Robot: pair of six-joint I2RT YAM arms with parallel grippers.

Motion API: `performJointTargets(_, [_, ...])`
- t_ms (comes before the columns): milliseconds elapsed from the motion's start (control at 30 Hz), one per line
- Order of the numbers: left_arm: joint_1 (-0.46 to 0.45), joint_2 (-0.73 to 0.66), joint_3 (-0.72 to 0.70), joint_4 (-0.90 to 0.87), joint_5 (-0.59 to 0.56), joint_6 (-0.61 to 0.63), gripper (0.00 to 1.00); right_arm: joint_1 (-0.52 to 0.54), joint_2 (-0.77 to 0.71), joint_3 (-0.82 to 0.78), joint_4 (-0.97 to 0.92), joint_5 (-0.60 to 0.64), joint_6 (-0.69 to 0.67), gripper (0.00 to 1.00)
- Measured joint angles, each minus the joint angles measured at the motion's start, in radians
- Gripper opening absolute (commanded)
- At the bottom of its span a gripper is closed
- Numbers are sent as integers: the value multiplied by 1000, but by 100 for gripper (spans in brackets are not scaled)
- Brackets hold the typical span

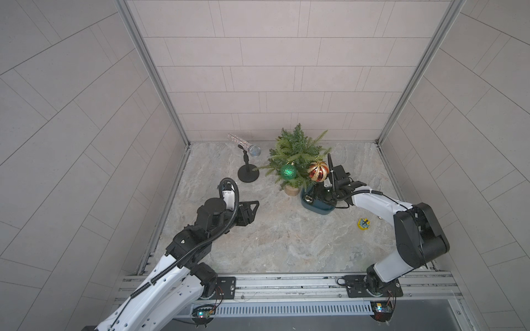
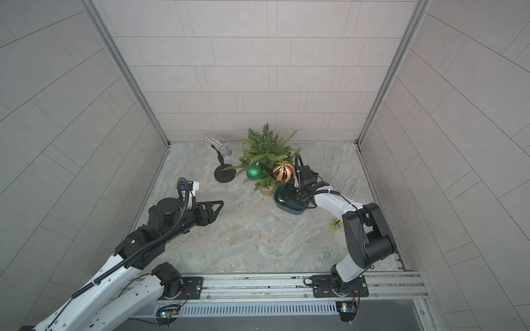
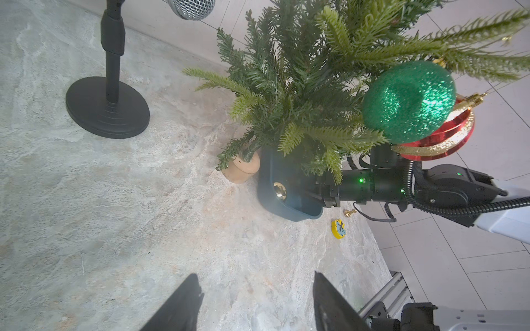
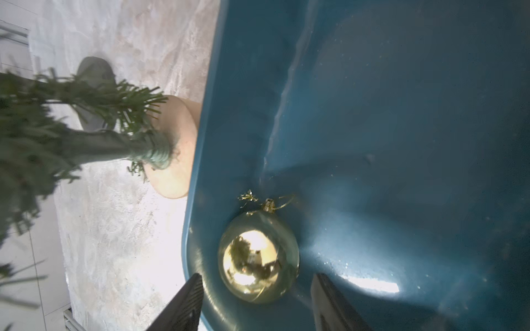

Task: Decorate the small christmas tree with ornaments
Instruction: Pick up an ornament from the container.

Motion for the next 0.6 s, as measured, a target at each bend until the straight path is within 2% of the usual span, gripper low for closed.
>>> performJointTargets(367, [0, -8, -6, -4, -6, -3, 66, 31, 107, 43, 7, 14, 0, 63])
performJointTargets(500, [0, -8, -6, -5, -8, -3, 65, 31, 118, 47, 14, 14, 0, 60])
performJointTargets(600, [0, -8, -6, -5, -11, -3, 65, 31, 124, 50, 22, 13, 0, 53])
